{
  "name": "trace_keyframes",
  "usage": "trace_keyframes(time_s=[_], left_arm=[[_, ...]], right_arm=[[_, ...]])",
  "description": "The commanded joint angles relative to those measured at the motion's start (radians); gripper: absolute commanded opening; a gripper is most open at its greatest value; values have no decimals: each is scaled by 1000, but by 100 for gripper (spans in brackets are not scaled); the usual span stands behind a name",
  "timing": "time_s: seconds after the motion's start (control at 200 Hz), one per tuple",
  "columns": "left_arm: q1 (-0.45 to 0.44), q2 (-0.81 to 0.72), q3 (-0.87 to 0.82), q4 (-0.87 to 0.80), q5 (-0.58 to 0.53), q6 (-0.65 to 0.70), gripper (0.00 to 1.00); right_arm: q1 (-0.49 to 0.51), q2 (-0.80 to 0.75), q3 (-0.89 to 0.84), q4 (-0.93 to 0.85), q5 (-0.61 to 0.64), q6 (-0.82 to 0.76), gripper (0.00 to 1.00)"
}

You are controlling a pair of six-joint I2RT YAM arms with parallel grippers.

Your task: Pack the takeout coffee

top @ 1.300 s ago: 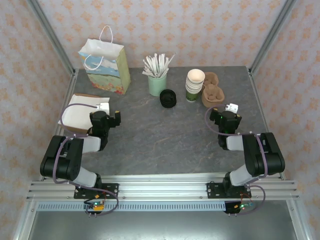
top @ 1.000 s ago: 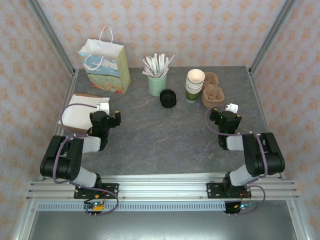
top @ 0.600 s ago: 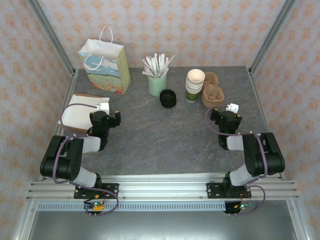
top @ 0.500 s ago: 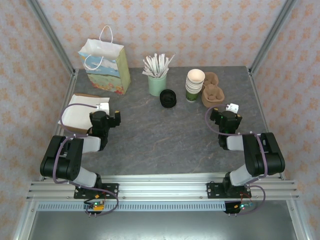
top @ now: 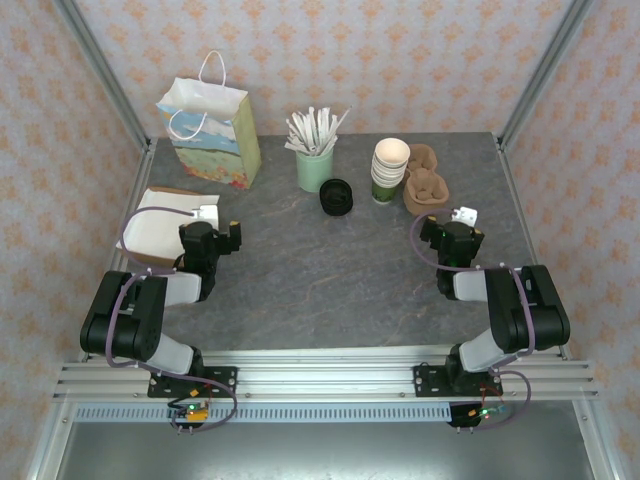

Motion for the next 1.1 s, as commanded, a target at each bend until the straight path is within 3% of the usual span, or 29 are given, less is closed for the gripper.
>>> trace_keyframes(time_s=[0.0,0.205,0.35,0.41,0.495,0.551,0.686,0.936,1.096], left_arm=[[8,-5,43,-15,-46,-32,100],[1,-191,149,-324,-169,-101,100],[-4,-348,240,-552,-148,-265,100],[-6,-387,315,-692,-126,-364,100],[-18,-406,398,-849,-49,-510,99],[-54,-393,430,-903,-7,-546,98],[-194,-341,495,-986,2,-529,94],[-312,-294,552,-1047,67,-508,89],[-371,-252,592,-1083,64,-495,85]], right_arm=[[-6,-10,20,7,45,8,99],[-6,-219,71,-240,209,83,99],[-8,-449,144,-542,348,264,99],[-8,-520,207,-703,325,358,99],[8,-570,268,-844,128,430,96],[71,-568,295,-876,50,414,92],[281,-515,389,-992,81,291,93],[281,-339,702,-1199,-92,208,92],[227,-145,906,-1300,-135,250,82]])
